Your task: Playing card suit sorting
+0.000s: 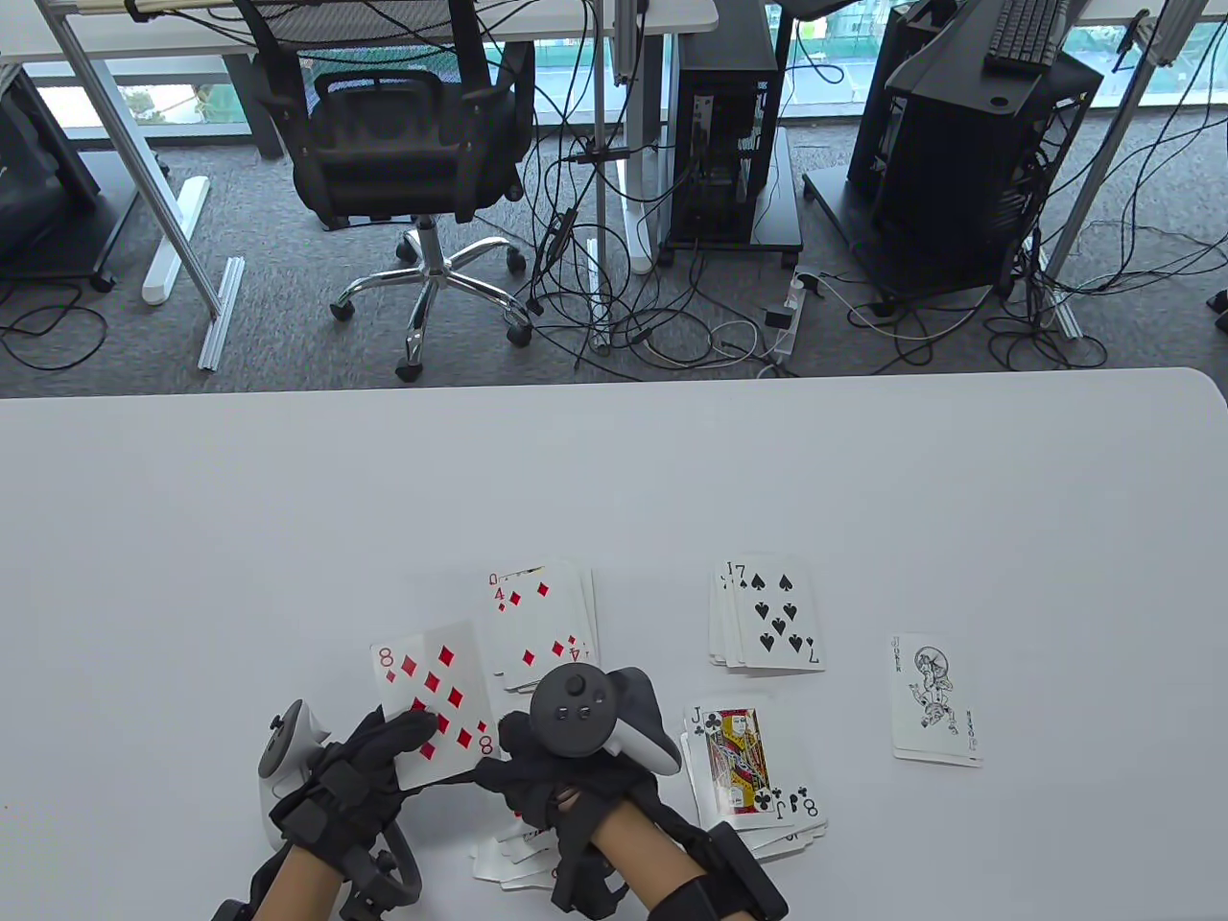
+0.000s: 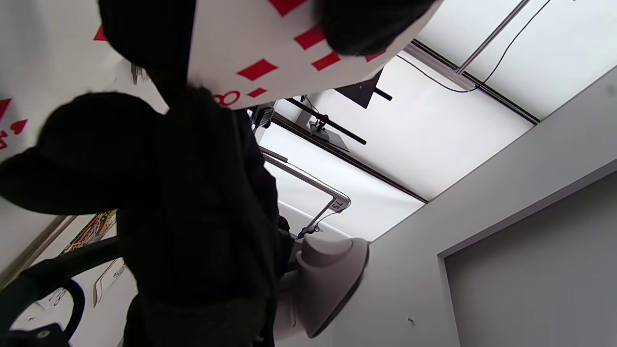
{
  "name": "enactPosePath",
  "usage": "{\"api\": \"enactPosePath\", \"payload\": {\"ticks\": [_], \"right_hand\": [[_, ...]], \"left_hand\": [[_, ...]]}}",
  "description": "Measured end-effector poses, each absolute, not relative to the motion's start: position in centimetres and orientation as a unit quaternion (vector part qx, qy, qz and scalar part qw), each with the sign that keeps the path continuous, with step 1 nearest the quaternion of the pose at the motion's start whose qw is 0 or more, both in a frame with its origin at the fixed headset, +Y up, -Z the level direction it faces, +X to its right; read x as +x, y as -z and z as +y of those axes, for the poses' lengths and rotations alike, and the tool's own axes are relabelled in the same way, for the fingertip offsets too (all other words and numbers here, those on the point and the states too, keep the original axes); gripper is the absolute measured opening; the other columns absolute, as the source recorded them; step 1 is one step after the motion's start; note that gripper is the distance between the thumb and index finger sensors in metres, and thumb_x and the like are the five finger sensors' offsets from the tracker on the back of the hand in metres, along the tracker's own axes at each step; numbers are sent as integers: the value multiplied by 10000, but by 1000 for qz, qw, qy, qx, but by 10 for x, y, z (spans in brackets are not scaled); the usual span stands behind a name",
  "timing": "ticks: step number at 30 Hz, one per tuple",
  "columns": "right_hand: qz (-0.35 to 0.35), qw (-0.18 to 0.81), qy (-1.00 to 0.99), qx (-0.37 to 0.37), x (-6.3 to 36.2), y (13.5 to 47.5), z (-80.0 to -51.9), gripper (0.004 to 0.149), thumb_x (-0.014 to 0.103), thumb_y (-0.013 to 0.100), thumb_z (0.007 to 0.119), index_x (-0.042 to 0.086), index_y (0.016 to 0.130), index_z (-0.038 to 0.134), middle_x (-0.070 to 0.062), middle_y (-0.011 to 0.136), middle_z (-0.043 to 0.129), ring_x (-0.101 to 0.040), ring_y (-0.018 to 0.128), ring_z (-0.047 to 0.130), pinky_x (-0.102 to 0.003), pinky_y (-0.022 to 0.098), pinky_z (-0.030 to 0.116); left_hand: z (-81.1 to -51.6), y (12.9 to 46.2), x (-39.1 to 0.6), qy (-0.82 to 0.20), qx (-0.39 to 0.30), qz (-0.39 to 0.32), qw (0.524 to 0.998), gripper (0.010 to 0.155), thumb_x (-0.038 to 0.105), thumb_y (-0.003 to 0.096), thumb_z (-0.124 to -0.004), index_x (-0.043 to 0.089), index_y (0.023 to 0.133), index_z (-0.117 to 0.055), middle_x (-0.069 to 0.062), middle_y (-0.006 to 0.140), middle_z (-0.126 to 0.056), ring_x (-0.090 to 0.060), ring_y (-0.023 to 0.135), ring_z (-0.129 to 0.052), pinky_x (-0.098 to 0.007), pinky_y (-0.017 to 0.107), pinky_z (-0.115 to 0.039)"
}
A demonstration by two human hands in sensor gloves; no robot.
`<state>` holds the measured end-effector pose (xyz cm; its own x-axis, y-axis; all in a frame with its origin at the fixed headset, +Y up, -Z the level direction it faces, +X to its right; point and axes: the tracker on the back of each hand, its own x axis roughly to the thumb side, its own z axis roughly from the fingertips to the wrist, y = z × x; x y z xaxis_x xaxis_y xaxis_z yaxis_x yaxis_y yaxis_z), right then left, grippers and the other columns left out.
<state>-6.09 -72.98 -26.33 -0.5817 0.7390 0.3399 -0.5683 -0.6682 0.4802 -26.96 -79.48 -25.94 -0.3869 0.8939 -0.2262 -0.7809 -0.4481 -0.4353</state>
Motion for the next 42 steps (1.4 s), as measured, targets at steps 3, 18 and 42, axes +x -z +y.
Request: {"api": "enactPosePath", "payload": {"ticks": [3, 18, 42], "right_hand": [[107, 402, -877, 239, -61, 262, -729, 556, 258, 520, 712, -224, 789, 648, -136, 484, 927, -285, 246, 980, -523, 390, 803], [-22, 362, -914, 180, -51, 298, -677, 407, 190, 504, 707, -166, 693, 765, -86, 364, 951, -233, 144, 979, -493, 343, 835], [74, 99, -988, -89, -43, 361, -757, 468, 210, 529, 681, -210, 728, 733, -54, 326, 953, -192, 81, 972, -437, 284, 862]], "left_hand": [[-793, 260, -273, -826, -206, -127, 508, 457, 333, 626, -659, 175, 1048, -585, -138, 1115, -576, -424, 940, -703, -524, 625, -706], [-790, 260, -276, -824, -188, -121, 520, 455, 332, 625, -644, 173, 1048, -592, -143, 1111, -591, -437, 943, -701, -532, 620, -706], [-795, 261, -294, -852, -153, -91, 491, 453, 378, 644, -607, 183, 1052, -584, -132, 1120, -583, -425, 954, -694, -520, 632, -704]]}}
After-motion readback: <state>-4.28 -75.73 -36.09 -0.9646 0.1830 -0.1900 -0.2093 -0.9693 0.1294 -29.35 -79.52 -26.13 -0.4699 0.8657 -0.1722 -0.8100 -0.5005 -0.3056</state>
